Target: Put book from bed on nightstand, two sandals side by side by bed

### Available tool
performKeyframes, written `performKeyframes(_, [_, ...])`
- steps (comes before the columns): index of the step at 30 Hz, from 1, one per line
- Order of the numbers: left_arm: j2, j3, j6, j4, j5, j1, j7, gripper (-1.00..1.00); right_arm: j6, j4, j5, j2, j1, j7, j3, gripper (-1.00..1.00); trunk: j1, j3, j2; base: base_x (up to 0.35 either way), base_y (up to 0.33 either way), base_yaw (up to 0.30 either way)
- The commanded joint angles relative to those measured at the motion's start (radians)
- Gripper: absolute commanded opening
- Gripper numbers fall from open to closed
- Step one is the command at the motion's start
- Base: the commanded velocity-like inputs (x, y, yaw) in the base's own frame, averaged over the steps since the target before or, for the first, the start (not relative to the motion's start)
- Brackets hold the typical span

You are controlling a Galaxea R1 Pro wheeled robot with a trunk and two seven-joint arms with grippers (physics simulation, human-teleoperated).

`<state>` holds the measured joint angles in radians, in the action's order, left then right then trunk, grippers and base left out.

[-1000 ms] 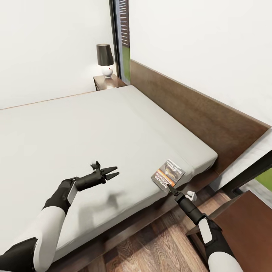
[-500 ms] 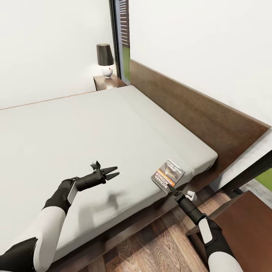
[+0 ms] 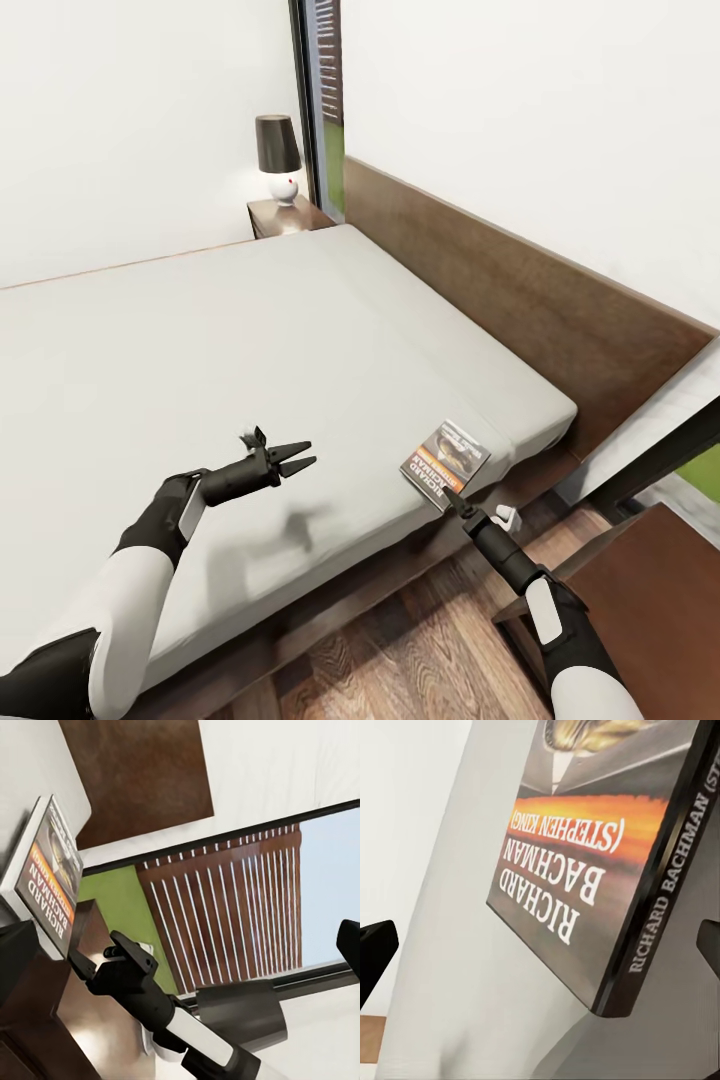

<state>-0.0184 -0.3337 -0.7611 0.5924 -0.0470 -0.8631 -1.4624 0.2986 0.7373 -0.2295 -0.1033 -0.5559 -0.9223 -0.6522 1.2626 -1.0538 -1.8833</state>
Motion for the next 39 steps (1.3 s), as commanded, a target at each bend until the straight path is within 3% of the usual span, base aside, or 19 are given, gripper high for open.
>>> performKeyframes(1, [0.0,-0.001,-0.011,0.0,0.0,-0.001,-0.003,1.0,0.01,0.0,-0.004,-0.001,-0.001,-0.004,-0.004,1.0,0.0,-0.001,-0.001,0.0,0.0,0.0])
performKeyframes(20, [0.0,0.0,-0.011,-0.001,0.001,-0.001,-0.003,1.0,0.01,0.001,-0.004,-0.001,-0.001,-0.004,-0.004,1.0,0.0,-0.001,-0.001,0.0,0.0,0.0])
performKeyframes(26, [0.0,0.0,-0.011,-0.002,0.001,-0.001,-0.003,1.0,0.01,0.001,-0.004,-0.001,-0.001,-0.004,-0.004,1.0,0.023,-0.02,-0.043,0.0,0.0,0.0])
performKeyframes(39, [0.0,0.001,-0.011,-0.002,0.001,-0.001,-0.003,1.0,0.024,-0.005,-0.005,-0.001,-0.001,-0.005,-0.004,1.0,0.023,-0.02,-0.043,0.0,0.0,0.0])
